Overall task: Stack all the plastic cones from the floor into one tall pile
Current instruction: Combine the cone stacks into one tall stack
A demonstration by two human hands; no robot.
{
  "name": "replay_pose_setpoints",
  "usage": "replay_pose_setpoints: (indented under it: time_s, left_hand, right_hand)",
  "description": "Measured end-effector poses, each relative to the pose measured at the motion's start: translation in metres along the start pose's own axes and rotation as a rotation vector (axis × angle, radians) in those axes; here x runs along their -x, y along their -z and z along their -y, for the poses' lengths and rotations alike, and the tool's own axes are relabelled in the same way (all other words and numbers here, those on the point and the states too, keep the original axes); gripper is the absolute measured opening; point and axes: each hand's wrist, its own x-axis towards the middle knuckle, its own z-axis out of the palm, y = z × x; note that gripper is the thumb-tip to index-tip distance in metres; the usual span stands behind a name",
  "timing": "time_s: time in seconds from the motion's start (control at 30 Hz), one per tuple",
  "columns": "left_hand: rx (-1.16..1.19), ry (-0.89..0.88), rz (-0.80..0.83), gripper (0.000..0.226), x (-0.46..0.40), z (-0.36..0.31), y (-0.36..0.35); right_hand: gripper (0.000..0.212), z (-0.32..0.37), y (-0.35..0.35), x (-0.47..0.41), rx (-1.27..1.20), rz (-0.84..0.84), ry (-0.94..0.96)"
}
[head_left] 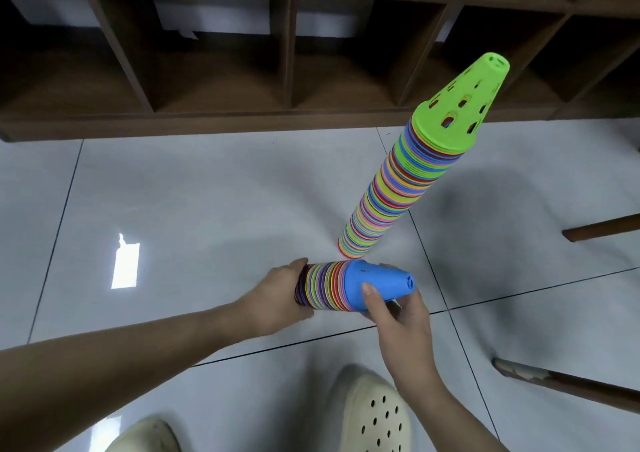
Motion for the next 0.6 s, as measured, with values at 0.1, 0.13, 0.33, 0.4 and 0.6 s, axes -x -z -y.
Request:
replay_pose_setpoints:
  time_s: [0.1, 0.13, 0.33, 0.4, 0.6]
  left_hand:
    - [0.114, -0.081, -0.133, 0.046, 0.008, -0.021, 0.008]
    - [0.211, -0.102, -0.179, 0.051, 0.013, -0.029, 0.011]
    - [0.496, -0.22, -0.354, 0.072, 0.041, -0.093, 0.036]
    - [0.52, -0.282, -0.385, 0.075, 0.04, -0.119, 0.05]
    - [0.496, -0.461, -0.394, 0.075, 0.033, -0.201, 0.097]
  right_hand:
    - [0.027, 0.031, -0.002, 0.005, 0.019, -0.03, 0.12]
    - [0.027, 0.042, 0.0, 0.006, 0.007, -0.049, 0.156]
    - [0.033, 0.117, 0.004, 0.017, -0.13, -0.07, 0.446]
    - [0.033, 0.146, 0.008, 0.019, -0.136, -0.086, 0.547]
    - [0.03, 0.251, 0.035, 0.01, -0.072, -0.082, 0.779]
